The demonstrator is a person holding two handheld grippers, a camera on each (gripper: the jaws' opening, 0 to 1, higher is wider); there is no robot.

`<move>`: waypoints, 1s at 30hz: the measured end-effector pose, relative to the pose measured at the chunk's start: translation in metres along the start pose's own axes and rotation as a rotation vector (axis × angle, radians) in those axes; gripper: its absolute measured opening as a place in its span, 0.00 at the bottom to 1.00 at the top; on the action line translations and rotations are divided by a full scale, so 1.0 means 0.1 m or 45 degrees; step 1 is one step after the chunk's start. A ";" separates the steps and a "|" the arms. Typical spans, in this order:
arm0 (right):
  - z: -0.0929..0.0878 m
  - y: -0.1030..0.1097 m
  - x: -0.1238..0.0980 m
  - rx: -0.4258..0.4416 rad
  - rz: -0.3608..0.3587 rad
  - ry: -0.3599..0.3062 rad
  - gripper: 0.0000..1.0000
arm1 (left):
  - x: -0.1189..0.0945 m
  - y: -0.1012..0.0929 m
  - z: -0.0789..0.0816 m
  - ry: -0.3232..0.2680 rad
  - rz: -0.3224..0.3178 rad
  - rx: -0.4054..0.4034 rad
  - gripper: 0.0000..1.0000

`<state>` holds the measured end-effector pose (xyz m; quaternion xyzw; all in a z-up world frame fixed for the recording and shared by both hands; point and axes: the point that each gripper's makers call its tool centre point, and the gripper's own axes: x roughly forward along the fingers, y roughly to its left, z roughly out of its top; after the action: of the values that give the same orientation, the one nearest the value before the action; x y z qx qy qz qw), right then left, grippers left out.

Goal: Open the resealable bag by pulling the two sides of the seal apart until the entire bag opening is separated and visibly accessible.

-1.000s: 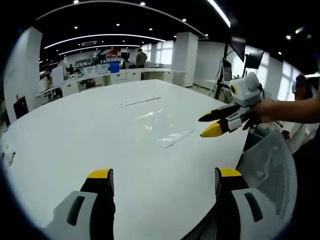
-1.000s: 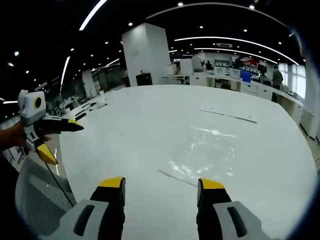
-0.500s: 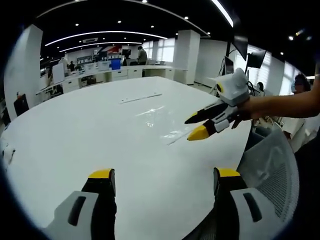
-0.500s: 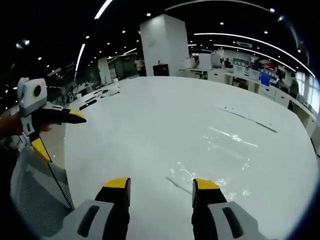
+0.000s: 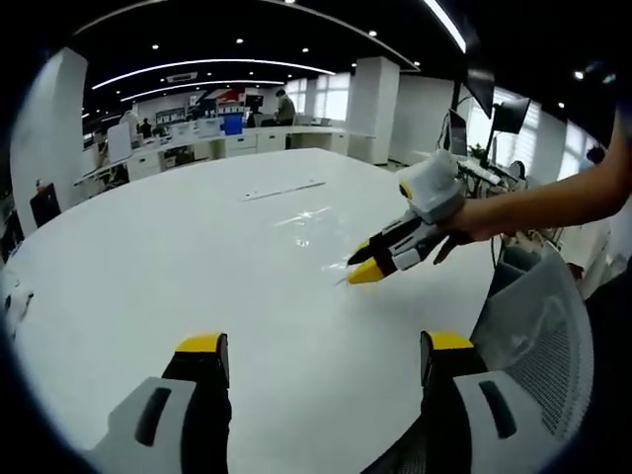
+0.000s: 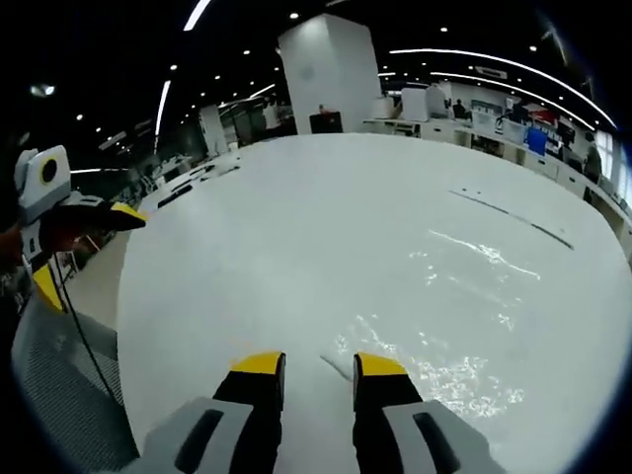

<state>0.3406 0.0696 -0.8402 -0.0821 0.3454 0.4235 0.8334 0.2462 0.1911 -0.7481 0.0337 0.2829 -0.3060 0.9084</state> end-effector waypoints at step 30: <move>-0.29 0.21 -0.08 -0.523 0.084 0.102 0.01 | -0.01 -0.07 -0.08 0.034 0.018 0.033 0.71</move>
<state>0.3066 0.0655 -0.8535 -0.2556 0.2871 0.5085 0.7705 0.2375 0.1877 -0.7538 0.0514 0.2908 -0.3028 0.9061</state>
